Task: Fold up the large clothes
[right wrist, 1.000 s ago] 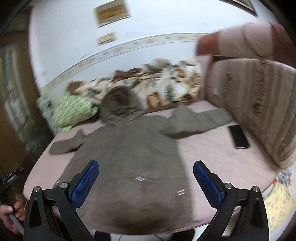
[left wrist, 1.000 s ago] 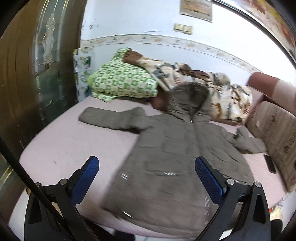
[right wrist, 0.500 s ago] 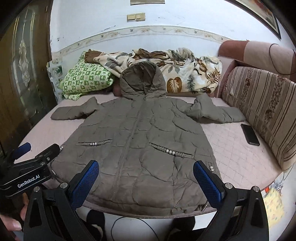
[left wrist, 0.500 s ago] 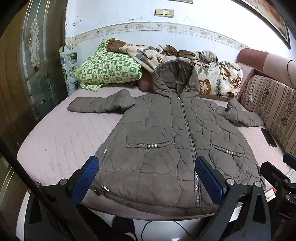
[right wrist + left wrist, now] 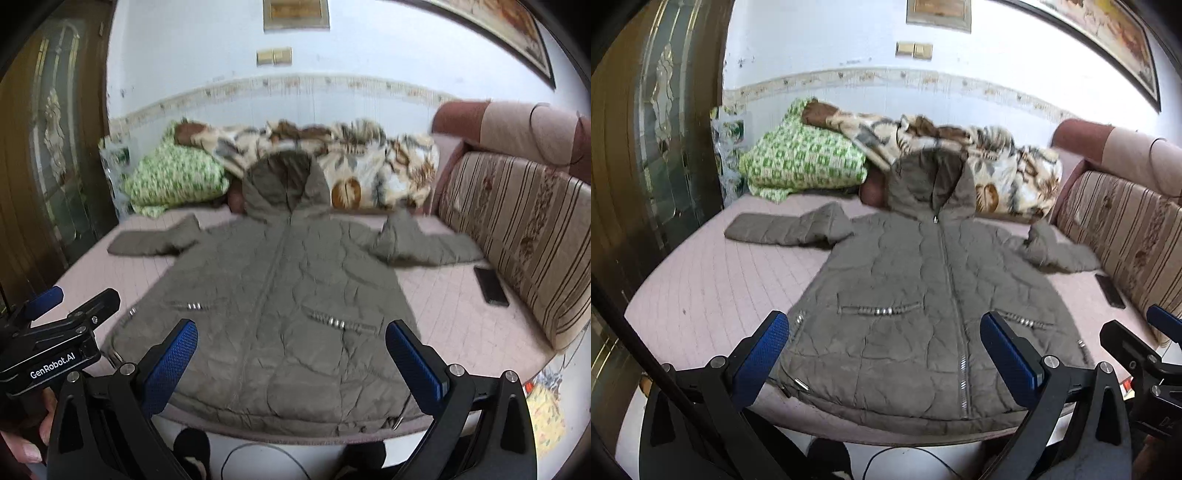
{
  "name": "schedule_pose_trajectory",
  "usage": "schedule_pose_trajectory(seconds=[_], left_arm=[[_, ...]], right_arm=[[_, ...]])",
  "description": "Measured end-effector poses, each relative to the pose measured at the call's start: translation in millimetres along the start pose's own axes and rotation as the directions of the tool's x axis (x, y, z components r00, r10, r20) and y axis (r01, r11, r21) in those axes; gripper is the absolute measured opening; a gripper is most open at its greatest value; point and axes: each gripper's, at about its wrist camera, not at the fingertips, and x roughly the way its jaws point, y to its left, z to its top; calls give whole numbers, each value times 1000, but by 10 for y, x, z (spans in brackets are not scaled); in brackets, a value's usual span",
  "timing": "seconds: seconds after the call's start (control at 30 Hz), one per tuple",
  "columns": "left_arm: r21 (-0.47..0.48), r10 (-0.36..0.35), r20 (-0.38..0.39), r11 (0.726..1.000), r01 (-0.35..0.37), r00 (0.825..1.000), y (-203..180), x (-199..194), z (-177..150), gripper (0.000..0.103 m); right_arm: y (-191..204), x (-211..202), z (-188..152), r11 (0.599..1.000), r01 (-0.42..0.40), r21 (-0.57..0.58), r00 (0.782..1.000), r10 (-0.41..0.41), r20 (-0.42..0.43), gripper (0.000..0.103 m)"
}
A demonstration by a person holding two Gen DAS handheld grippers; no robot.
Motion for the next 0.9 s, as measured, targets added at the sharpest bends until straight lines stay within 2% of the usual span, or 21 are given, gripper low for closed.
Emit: schedule_pose_trajectory(seconds=[0.2,0.5,0.9], left_arm=[[14,8,26,1000,-9,1000,-40,-232,33,103],[23,69,-36,997,-69,997,0,-165,-38,103],[31,69,-49,997,-68,996,10,-149,-55,103]], right_arm=[[77,-313,22,999,-20,-39,997,22,68,103],[69,-319,-40,998,-59,-21,998,60,33,103],[109,-263,-78,997,-74,-25,997,75,6,103]])
